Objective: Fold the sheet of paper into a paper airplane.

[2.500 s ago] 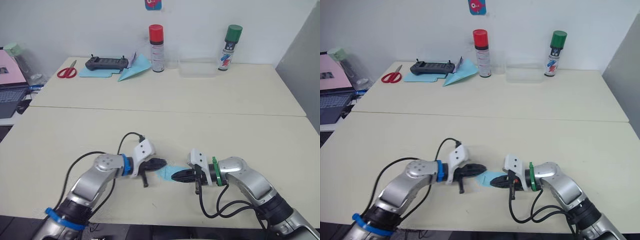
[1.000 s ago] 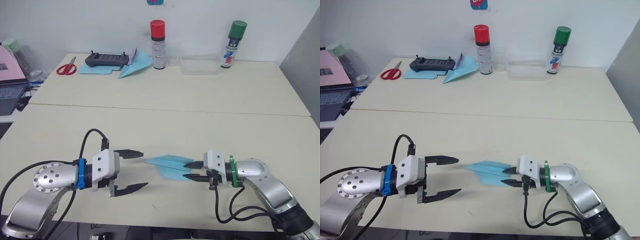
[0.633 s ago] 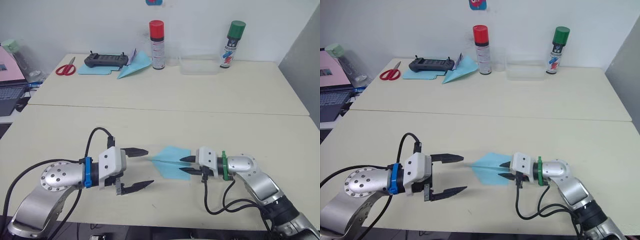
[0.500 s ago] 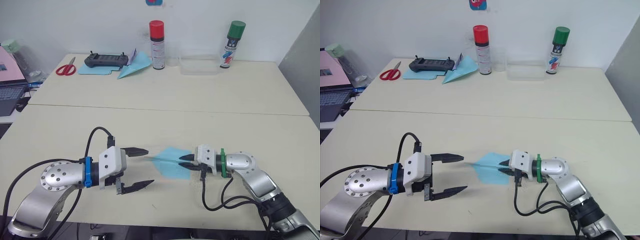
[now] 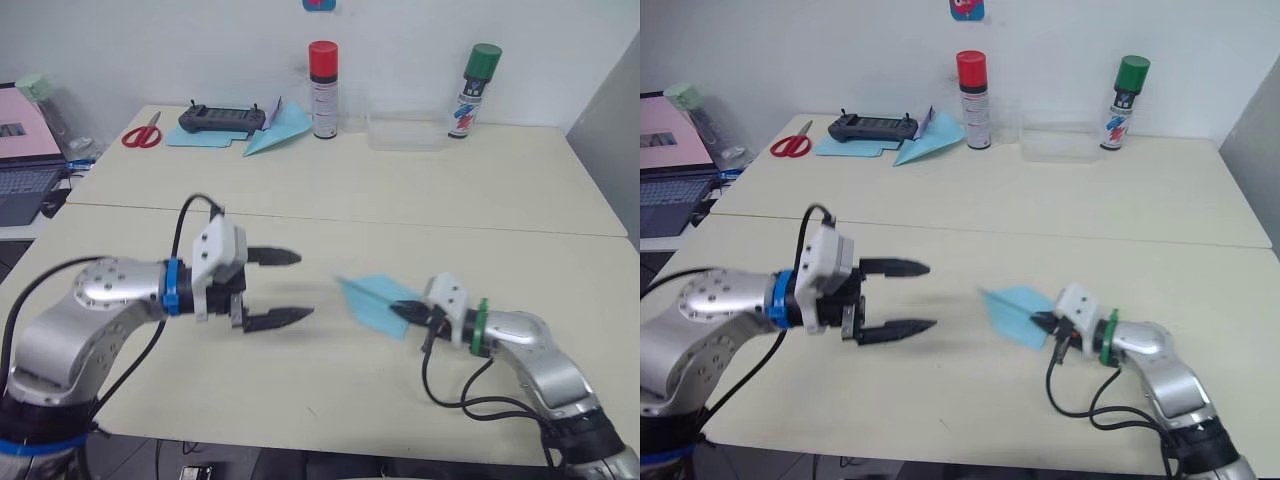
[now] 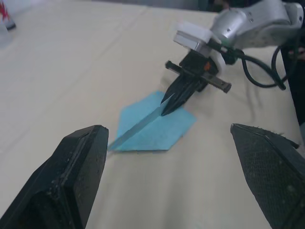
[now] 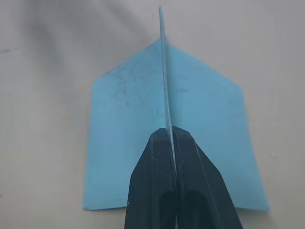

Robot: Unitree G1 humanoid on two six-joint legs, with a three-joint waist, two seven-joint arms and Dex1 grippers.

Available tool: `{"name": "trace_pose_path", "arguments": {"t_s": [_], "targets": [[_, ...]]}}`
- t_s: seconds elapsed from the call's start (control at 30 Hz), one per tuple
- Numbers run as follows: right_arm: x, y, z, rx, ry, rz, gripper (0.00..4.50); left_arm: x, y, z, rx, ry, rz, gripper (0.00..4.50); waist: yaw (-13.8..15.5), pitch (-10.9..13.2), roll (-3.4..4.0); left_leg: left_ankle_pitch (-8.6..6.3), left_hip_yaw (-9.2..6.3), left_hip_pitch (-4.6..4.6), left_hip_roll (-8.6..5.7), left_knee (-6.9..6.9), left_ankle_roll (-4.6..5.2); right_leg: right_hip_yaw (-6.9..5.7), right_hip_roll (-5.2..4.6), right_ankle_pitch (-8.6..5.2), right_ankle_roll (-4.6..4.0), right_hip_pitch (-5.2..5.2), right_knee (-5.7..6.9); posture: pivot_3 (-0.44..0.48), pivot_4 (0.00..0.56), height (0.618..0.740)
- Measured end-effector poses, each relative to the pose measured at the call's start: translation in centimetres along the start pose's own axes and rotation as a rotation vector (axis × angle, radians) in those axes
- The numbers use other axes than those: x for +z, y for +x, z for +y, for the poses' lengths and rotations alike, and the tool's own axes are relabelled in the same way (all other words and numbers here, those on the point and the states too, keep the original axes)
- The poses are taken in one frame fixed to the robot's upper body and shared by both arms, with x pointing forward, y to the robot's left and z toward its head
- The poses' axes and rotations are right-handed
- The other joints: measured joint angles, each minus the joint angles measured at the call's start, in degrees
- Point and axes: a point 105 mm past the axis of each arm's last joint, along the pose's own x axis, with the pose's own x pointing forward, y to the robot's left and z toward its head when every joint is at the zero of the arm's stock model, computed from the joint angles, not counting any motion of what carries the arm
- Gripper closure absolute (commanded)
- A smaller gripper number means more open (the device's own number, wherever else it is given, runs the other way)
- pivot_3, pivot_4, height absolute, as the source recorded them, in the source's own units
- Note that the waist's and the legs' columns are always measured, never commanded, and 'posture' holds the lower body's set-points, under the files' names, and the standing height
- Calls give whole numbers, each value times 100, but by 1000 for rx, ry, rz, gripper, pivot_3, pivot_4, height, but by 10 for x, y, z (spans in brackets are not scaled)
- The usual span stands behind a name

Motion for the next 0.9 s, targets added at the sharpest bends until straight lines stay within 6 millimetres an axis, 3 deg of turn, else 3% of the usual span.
{"name": "trace_pose_path", "arguments": {"t_s": [0.1,0.27,0.4,0.5,0.73,0.83,0.9], "targets": [[-11,-32,-20,-261,111,47,4484,11,22,8,-17,16,-67,0,1,-1,1,0,-7,0,2,-3,0,-5,3,1,-2,0,2,0,150,740],[-23,-69,-43,-638,308,81,4484,7,44,6,-107,11,-72,0,-122,-4,8,1,6,5,5,-6,0,11,7,1,-3,-10,11,0,150,740],[-34,-68,-35,-702,414,117,4484,7,48,5,-161,9,-72,0,-135,-5,9,2,6,4,6,-5,1,12,10,0,0,-9,11,0,150,740],[-34,-63,-30,-694,431,121,3935,8,47,6,-177,25,-76,0,-135,-6,10,1,12,3,3,-5,1,16,6,0,0,-9,7,0,150,740],[-28,-66,-33,-679,367,115,1407,0,46,11,-173,17,-52,0,-133,-4,13,1,15,2,2,-5,1,19,5,0,0,-9,7,0,150,740],[1,-68,-44,-664,274,33,242,-8,43,13,-141,4,-32,0,-168,-4,13,1,16,5,5,-4,2,20,7,-2,6,-9,7,0,150,740],[37,-61,-51,-591,232,-88,16,-20,38,16,-95,-7,-2,0,-203,-3,15,2,15,10,10,-4,3,21,12,-1,5,-9,12,0,150,740]]}}
